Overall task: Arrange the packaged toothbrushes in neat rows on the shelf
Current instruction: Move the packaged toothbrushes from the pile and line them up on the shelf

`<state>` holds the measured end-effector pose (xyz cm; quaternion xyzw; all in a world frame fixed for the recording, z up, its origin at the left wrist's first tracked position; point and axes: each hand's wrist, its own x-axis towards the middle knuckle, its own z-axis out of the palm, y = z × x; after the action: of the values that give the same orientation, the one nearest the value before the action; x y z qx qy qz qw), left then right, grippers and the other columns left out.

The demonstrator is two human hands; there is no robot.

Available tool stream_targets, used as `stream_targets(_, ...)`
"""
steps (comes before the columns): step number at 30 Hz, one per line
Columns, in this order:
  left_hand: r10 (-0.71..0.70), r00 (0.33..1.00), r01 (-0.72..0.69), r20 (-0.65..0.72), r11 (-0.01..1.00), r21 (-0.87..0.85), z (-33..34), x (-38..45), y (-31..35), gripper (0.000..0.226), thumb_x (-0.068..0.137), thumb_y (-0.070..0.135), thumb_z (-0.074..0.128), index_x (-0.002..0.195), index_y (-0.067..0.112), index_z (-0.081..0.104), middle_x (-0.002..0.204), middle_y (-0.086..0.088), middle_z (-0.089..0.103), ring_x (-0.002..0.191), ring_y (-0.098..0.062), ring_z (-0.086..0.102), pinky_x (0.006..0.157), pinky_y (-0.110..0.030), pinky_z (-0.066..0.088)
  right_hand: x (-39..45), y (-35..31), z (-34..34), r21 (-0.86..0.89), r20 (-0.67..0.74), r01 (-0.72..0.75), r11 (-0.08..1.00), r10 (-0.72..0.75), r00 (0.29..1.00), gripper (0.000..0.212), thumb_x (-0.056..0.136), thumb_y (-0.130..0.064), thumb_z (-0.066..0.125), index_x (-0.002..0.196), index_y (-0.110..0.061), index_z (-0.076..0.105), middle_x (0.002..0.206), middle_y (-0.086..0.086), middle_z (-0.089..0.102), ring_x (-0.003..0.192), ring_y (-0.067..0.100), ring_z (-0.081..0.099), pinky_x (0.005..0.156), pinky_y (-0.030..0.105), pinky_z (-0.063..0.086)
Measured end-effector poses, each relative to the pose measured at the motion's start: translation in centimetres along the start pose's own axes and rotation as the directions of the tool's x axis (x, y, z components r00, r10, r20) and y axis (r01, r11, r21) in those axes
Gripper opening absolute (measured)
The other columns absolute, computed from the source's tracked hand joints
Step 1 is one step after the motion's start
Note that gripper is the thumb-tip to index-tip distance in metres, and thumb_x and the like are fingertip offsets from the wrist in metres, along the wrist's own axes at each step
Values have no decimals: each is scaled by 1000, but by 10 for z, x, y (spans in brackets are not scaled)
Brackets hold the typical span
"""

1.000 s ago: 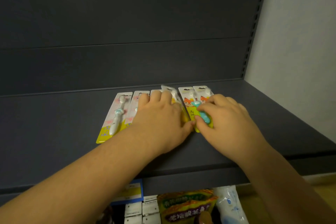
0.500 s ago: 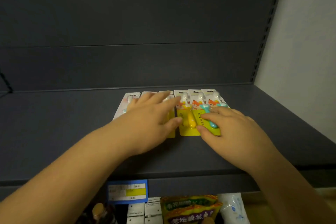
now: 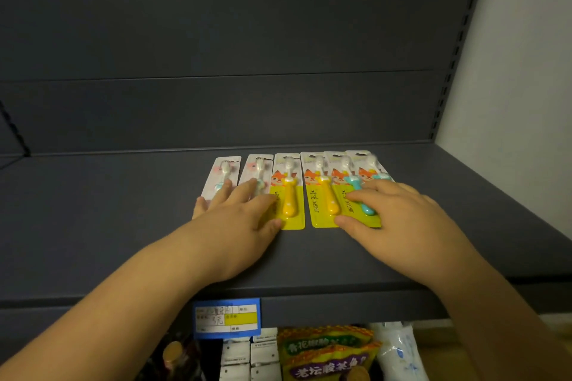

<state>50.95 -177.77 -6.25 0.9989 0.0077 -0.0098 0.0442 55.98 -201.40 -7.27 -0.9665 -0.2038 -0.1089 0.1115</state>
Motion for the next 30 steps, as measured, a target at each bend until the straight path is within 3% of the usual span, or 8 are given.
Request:
stream_targets(9, -12, 1000, 13, -27, 1000, 13, 1, -2, 7, 51, 98, 57, 22, 147, 41, 19, 161, 8, 1, 148, -23, -2, 116, -59, 5, 2, 0, 0, 29, 2, -2, 1000, 2, 1000, 62, 85, -74, 38, 136, -42, 52, 141, -18, 46, 130, 10, 40, 103, 36, 34)
stream_targets(17, 66, 996, -68, -66, 998, -20, 3, 3, -6, 56, 94, 62, 25, 146, 43, 23, 160, 6, 11, 145, -21, 15, 118, -42, 16, 1, 1, 0, 55, -4, 1, 998, -1, 1000, 60, 86, -73, 41, 135, -41, 54, 143, -18, 45, 133, 10, 38, 105, 38, 34)
stream_targets(30, 15, 995, -19, -98, 999, -36, 10, 8, 4, 51, 96, 58, 28, 144, 41, 30, 158, 3, 14, 145, -23, 15, 116, -51, 14, -2, 1, 2, -7, -9, -31, 1000, 31, 999, 67, 86, -77, 32, 141, -41, 48, 152, -15, 39, 139, 12, 34, 108, 40, 33)
